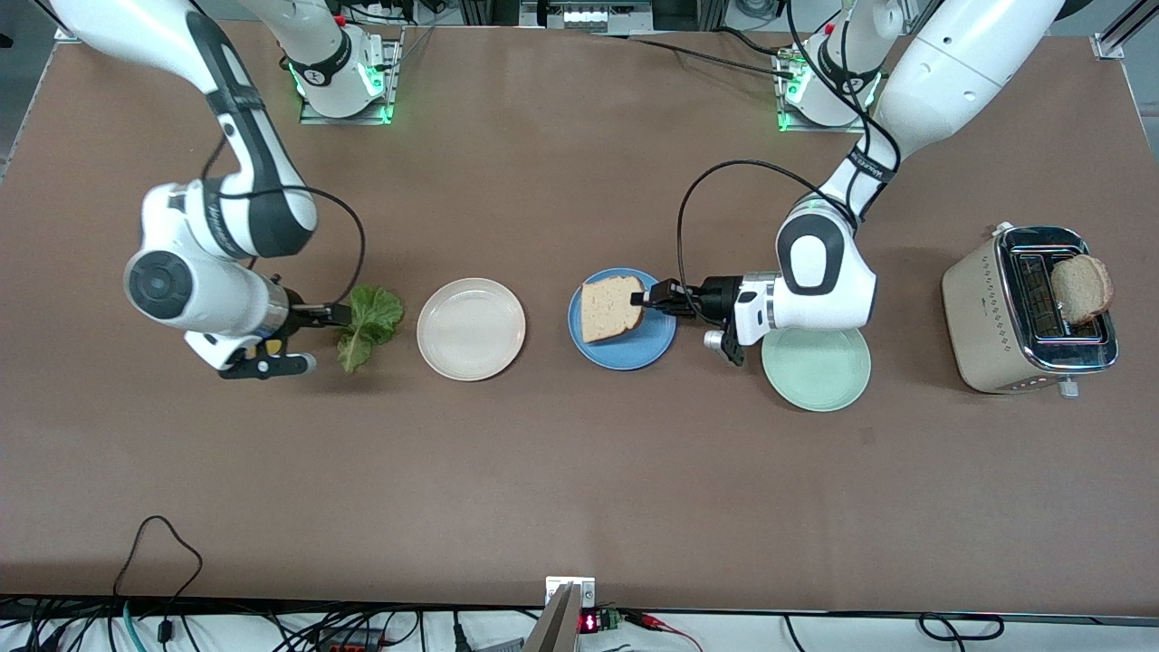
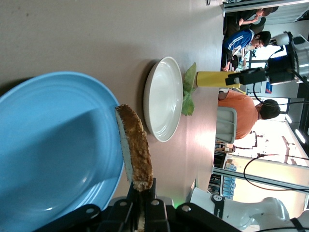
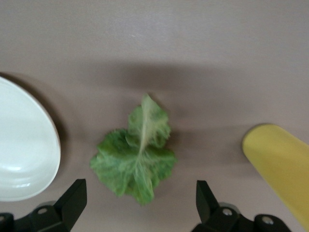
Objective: Make sandwich in blue plate with both arms
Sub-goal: 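Lay the toast on the blue plate while the right gripper grasps lettuce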
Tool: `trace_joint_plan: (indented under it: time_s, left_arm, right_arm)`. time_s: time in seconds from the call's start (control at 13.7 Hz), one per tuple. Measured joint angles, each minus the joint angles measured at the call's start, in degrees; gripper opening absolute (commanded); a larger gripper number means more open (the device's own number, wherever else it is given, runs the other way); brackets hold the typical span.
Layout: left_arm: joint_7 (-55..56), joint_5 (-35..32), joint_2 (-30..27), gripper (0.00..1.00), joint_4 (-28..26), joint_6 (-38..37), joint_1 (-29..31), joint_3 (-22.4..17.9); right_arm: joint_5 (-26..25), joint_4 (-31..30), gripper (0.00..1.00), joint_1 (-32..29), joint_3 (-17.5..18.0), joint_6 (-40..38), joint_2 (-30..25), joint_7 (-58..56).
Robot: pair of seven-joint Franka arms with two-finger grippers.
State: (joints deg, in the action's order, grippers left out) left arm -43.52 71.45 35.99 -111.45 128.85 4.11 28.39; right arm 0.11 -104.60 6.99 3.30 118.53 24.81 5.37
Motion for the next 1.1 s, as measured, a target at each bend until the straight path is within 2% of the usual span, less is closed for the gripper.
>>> trace_joint_plan:
  time_s: [0.37, 0.44, 0.51, 0.59, 0.66, 0.81, 0.95, 1.1]
  left_arm:
    - [-2.8, 0.02, 2.06, 0.01, -0.05, 0.92, 0.15, -0.05]
    - [-3.26, 0.02, 2.52, 0.1, -0.04, 1.16, 0.15, -0.05]
    - [-3.49, 0.02, 2.83, 0.38, -0.03, 1.34, 0.15, -0.05]
    - [-3.59, 0.02, 2.94, 0.99, -0.02, 1.41, 0.16, -0.05]
    - [-3.65, 0.02, 2.94, 1.0, 0.01, 1.44, 0.2, -0.05]
    - [-4.06, 0.02, 2.83, 1.0, 0.33, 1.56, 0.35, -0.1]
    - [-4.34, -0.25, 1.94, 1.0, 0.59, 1.62, 0.49, -0.35]
    - [-4.25, -4.17, -0.39, 1.0, 0.58, 1.65, 0.87, -0.52]
  right_arm:
    - [0.0, -0.38, 1.0, 0.56, -0.04, 6.98, 5.48, 1.62]
    - [0.0, -0.45, 1.0, 0.56, -0.08, 9.02, 6.88, 1.64]
    - [0.0, -0.49, 1.0, 0.55, -0.11, 11.07, 8.29, 1.67]
    - [0.0, -0.51, 0.84, 0.51, -0.15, 12.9, 9.69, 1.68]
    - [0.0, -0.5, 0.65, 0.5, -0.18, 13.91, 10.73, 1.68]
    - [0.0, -0.44, 0.36, 0.5, -0.18, 14.21, 11.39, 1.68]
    - [0.0, -0.04, 0.16, 0.51, -0.18, 14.05, 11.25, 1.68]
    - [0.0, 0.28, 0.04, 0.5, -0.19, 13.52, 10.96, 1.68]
